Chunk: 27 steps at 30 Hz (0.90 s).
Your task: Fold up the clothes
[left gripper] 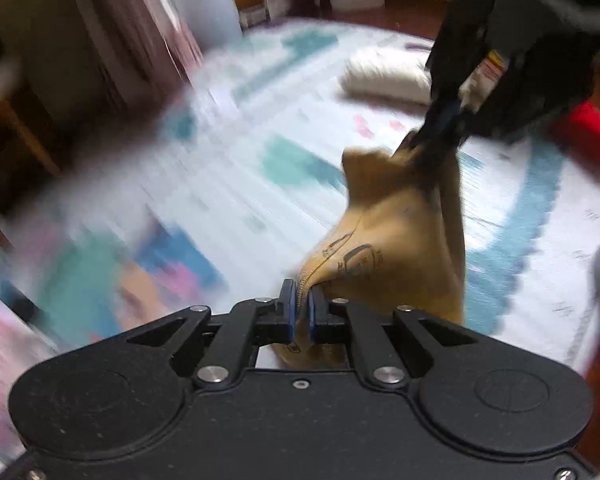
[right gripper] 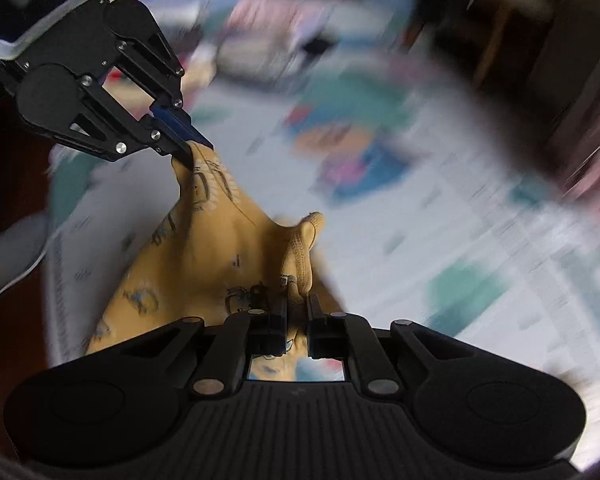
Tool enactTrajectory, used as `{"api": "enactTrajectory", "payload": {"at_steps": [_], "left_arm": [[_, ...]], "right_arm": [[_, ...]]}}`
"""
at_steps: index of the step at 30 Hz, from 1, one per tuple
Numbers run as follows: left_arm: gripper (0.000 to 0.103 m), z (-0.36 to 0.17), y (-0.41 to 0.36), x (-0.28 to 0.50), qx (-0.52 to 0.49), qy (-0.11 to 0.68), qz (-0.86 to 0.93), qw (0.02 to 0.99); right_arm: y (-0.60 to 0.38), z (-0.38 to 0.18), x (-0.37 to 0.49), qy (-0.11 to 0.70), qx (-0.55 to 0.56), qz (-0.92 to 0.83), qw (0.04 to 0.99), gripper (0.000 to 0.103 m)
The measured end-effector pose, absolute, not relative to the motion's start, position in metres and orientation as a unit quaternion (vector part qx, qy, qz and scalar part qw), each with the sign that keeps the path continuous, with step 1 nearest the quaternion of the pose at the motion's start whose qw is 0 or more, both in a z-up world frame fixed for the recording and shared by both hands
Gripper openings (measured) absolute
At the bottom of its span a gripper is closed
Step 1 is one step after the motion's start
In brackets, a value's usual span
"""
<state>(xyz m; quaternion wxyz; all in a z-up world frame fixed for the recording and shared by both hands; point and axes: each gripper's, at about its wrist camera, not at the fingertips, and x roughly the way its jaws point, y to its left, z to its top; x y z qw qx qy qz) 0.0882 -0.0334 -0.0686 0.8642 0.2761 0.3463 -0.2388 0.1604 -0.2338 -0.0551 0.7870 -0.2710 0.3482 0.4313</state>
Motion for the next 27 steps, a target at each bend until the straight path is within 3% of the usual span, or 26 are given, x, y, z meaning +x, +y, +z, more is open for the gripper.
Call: {"api": "enactTrajectory", "payload": {"at_steps": [6, 9, 14, 20, 24, 25, 27], "left_arm": [[0.004, 0.026, -0.029, 0.062, 0.415, 0.201, -0.192, 0.866], [0.004, 0.041, -0.037, 0.033, 0.486, 0.112, -0.160, 0.852], [0.004, 0.034, -0.045, 0.003, 0.510, 0.052, -0.146, 0.846], [0.005, -0.001, -0.045, -0.031, 0.523, 0.107, -0.229, 0.814], [0.006, -0.037, -0.045, -0.038, 0.454, 0.222, -0.346, 0.791], [0.008, -0.046, -0.046, -0.035, 0.432, 0.262, -0.371, 0.779], [0.031, -0.067, -0.048, -0.033, 0.403, 0.324, -0.410, 0.751]], "right_arm": [[-0.251, 0.062, 0.120, 0.178, -0.318, 0.337, 0.868, 0.010], [-0.242, 0.090, 0.084, 0.099, -0.395, 0.298, 0.864, 0.010], [-0.236, 0.095, 0.048, 0.081, -0.439, 0.270, 0.853, 0.010], [-0.251, 0.076, 0.028, 0.187, -0.405, 0.294, 0.845, 0.010], [-0.242, 0.048, 0.030, 0.253, -0.395, 0.310, 0.827, 0.009], [-0.238, 0.040, 0.031, 0.259, -0.402, 0.313, 0.820, 0.008], [-0.229, 0.026, 0.033, 0.271, -0.417, 0.320, 0.807, 0.008]]}}
